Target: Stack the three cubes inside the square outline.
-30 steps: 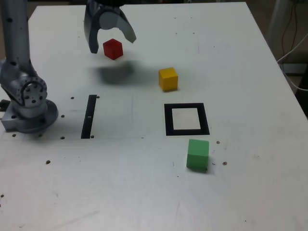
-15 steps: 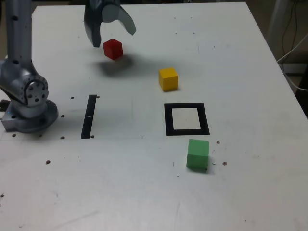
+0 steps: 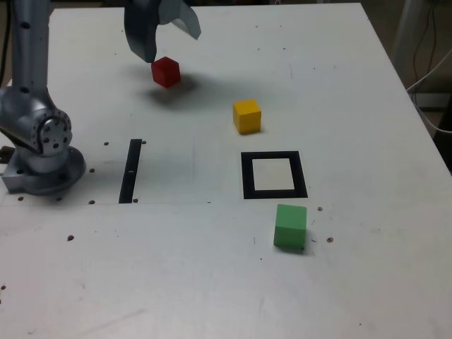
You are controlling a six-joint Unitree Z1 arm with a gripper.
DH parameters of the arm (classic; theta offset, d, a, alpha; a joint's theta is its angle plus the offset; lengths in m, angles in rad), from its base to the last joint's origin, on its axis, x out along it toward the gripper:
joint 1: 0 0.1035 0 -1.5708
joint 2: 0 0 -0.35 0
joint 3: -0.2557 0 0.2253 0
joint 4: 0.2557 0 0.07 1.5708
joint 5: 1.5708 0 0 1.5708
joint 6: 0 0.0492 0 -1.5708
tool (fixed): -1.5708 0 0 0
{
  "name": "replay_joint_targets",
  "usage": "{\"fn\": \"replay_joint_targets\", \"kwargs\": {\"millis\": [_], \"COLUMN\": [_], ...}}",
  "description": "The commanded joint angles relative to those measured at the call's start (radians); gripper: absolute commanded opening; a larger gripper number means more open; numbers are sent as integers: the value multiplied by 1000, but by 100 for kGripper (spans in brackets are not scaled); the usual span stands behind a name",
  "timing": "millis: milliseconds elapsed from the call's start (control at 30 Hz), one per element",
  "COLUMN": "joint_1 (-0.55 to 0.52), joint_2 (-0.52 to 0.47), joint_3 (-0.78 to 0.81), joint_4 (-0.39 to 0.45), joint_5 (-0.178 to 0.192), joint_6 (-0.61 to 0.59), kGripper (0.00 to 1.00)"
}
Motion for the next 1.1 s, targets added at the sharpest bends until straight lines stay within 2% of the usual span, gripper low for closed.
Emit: {"fn": "replay_joint_targets", "kwargs": {"millis": [0,367,733,933,1067], "joint_1": [3,34,36,35,36], "joint_2": [6,85,140,147,156], "joint_3": [-3,29,42,44,40], "joint_4": [5,-32,-62,-64,-69], "joint_5": [0,32,30,22,18], "joint_6": [-2,6,35,45,44], "kGripper": [99,98,95,86,72]}}
